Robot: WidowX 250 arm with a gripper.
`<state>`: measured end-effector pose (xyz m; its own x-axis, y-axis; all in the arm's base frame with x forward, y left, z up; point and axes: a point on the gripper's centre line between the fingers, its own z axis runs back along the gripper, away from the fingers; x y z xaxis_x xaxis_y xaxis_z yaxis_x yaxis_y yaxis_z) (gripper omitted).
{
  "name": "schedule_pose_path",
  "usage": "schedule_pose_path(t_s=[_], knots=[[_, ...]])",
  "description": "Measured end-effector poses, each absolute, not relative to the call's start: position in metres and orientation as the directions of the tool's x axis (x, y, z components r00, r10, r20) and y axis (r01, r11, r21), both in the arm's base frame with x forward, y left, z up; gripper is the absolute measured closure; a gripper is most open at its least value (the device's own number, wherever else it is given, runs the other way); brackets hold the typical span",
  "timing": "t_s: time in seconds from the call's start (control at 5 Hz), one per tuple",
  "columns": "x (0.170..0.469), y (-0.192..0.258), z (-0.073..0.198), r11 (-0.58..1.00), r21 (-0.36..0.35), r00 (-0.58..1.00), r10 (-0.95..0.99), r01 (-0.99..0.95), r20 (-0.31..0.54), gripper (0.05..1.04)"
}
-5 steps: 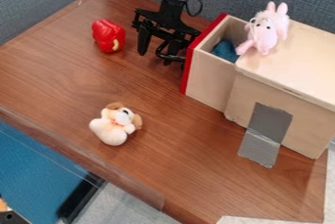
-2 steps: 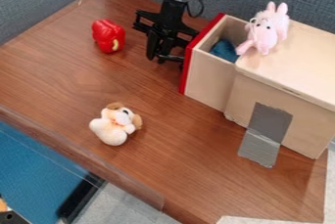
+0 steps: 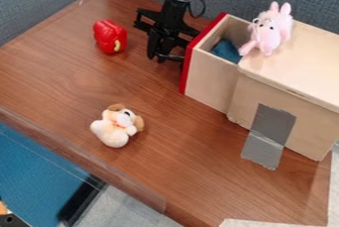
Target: Open even more the drawer
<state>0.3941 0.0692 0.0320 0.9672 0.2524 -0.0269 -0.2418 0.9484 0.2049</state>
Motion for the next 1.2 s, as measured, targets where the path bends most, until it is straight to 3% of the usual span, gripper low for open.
schedule_pose_path(t_s=[1.2], knots=[[0.392,0.092,0.037,0.935,0.217,0.956,0.293,-0.282,-0.022,0.922]])
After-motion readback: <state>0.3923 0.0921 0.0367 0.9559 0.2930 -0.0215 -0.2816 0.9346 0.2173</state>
